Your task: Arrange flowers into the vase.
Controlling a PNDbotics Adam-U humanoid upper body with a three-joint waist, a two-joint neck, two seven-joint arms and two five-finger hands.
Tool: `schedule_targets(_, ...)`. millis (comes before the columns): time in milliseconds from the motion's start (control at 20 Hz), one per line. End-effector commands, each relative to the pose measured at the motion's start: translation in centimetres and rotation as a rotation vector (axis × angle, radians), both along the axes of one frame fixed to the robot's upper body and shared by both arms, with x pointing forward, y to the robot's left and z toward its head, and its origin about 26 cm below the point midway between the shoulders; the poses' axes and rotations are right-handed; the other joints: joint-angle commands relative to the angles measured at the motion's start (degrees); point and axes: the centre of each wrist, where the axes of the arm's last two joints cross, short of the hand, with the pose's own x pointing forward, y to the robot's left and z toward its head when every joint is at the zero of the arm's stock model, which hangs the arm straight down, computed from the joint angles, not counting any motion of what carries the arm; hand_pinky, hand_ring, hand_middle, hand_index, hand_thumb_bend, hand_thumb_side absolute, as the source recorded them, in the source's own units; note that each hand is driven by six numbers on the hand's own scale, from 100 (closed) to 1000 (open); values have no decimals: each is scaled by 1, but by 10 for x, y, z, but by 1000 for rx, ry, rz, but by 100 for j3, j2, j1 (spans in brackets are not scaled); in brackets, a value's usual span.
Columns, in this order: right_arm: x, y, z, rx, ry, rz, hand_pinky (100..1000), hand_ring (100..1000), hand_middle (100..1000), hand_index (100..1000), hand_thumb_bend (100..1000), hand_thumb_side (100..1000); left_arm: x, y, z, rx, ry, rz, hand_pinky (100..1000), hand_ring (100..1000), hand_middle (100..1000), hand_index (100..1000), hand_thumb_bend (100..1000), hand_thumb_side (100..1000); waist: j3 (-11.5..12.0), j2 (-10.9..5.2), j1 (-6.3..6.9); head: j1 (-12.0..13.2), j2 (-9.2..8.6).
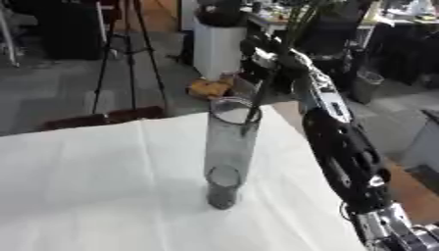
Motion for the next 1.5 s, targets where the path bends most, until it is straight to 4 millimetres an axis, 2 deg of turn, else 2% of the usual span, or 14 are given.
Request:
schedule_targets(50,0,-3,14,-34,-50,-9,100,100,100,103,100,100,1,-3,6,-2,-25,-13,567,500,549,944,667,842,-10,28,79,-26,-75)
schedule_targets(1200,5,0,10,-74,-74,25,100,100,100,116,100,102,1,-3,5,-3,-24,-13,567,501,550,944,667,842,-2,23,54,-59,-88)
schedule_targets(1500,11,17,14,-85,-79,77,100,100,100,117,100,109,1,-3,5,-3,-21,-16,567,501,551,944,667,842,41,-2,62,-85,-82)
